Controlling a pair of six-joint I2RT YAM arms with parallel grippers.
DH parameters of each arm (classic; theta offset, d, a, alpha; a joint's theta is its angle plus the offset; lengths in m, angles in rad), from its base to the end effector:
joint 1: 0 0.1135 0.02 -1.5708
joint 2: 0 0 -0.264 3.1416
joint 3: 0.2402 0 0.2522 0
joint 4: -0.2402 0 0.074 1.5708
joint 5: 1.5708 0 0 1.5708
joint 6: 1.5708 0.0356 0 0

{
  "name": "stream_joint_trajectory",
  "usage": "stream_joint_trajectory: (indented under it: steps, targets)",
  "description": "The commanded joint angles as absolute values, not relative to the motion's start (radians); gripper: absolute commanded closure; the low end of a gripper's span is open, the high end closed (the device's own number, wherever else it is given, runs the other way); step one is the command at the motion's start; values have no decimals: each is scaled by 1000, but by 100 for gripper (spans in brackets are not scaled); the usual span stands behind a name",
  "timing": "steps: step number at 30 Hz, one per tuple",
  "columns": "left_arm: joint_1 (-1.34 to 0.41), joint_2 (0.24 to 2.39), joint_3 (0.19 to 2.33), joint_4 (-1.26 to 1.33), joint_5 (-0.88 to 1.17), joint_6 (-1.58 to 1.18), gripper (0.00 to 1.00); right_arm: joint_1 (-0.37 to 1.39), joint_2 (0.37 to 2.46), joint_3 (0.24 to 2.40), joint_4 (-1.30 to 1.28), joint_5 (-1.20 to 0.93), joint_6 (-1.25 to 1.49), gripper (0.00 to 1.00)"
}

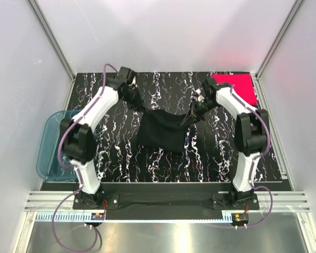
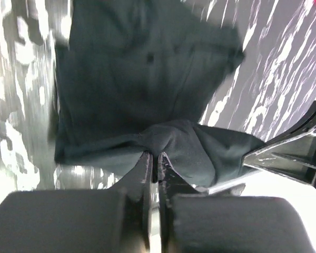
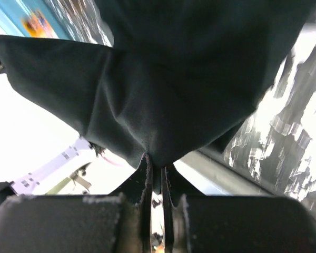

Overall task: Fold and stack the t-shirts
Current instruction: Fold the tshirt

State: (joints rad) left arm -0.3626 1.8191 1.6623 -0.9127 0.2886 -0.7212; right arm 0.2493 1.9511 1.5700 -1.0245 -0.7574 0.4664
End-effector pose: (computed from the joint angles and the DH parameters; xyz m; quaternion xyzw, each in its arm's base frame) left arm 0.3593 -0.1472 0.2956 -0.1359 0.9497 -0.2459 0.1384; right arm 0.3662 0.1185 0.2247 -0.0700 -0.9238 -0.3720 0.0572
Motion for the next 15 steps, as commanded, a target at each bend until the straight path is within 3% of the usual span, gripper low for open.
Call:
stream_joint_trajectory:
  steps: [1, 2, 4, 6, 7, 9, 10, 11, 15]
  targets:
    - [-319, 1984, 1816, -789, 325, -634, 92, 189, 2069, 1701, -973, -789, 452, 95]
    - [-304, 2037, 1929, -775, 368, -627, 98, 178, 2101, 1721, -950, -795, 454, 95]
    - [-298, 2144, 1997, -718, 307, -620, 84, 152, 2213, 1781, -927, -772, 462, 87]
    - [-285, 2222, 2101, -628, 350, -615, 65, 121, 2275, 1812, -846, -788, 491, 86]
    - [-288, 2259, 2161, -633, 325, -588, 61, 114, 2286, 1822, -842, -744, 492, 76]
    - [-293, 2336, 2262, -635, 344, -565, 54, 101, 2301, 1876, -865, -709, 479, 68]
    - [-301, 2341, 2270, -646, 324, -546, 43, 100, 2295, 1908, -874, -651, 469, 46]
    - [-302, 2307, 2263, -649, 315, -531, 37, 98, 2290, 1933, -882, -638, 459, 40]
    - [-304, 2105, 1995, -499, 316, -519, 35, 95, 2292, 2069, -1030, -513, 377, 33]
